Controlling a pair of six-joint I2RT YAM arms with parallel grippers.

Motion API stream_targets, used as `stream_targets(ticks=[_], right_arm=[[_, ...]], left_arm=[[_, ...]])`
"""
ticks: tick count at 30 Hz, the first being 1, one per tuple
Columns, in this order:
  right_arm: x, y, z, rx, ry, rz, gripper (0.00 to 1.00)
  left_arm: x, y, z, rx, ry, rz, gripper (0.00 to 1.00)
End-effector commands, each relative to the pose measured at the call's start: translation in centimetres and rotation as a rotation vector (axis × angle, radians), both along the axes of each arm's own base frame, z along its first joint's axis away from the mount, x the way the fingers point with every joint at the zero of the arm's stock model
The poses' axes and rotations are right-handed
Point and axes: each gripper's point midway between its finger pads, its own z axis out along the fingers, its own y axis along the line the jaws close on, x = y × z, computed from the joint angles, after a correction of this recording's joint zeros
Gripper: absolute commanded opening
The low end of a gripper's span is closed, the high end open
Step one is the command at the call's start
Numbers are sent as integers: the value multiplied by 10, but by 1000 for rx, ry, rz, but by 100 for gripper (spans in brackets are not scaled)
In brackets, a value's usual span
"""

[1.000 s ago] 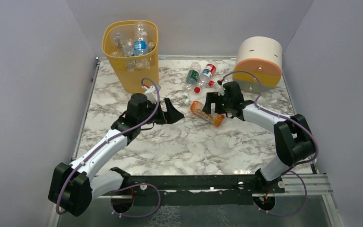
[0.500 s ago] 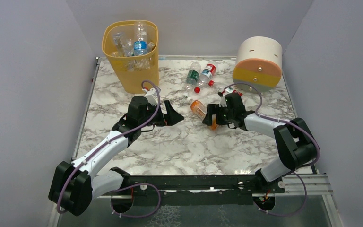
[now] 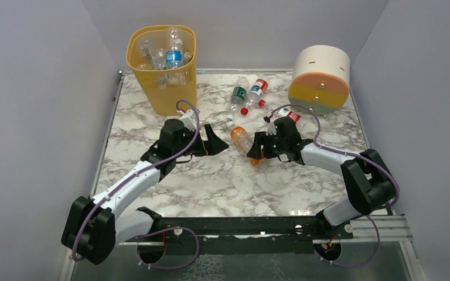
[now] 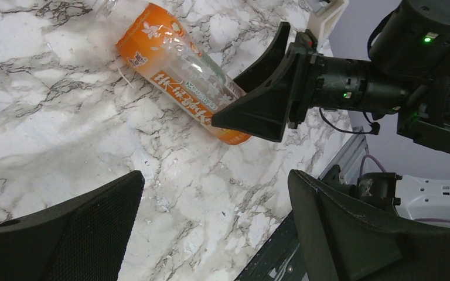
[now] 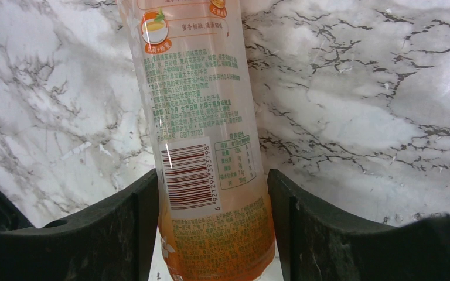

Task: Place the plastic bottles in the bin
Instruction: Pick up the plastic bottle at the center of the board.

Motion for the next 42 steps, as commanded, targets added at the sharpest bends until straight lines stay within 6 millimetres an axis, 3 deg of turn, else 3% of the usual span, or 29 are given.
stream_targets(ticks=[1, 7, 13, 23, 32, 36, 42], right_arm=[[-1, 11, 41, 66, -58, 37, 60], [-8, 11, 69, 102, -90, 42, 57], [-17, 15, 94, 166, -102, 55, 57], [-19, 33, 113, 271, -89, 71, 56], [-22, 55, 133, 332, -96, 103, 56], [-28, 66, 136, 350, -82, 124, 56], [-39, 80, 135, 360, -73, 143, 56]], left_arm=[[-6, -4, 1, -29, -5, -15, 99], [-7, -7, 1, -54, -3, -21, 99], [-14, -17, 10, -186, 22, -44, 99], [-13, -11, 24, -269, 7, 40, 99], [-11, -8, 25, -303, 16, 81, 99], [-9, -4, 22, -307, 21, 114, 99], [-5, 2, 33, -331, -14, 163, 99]])
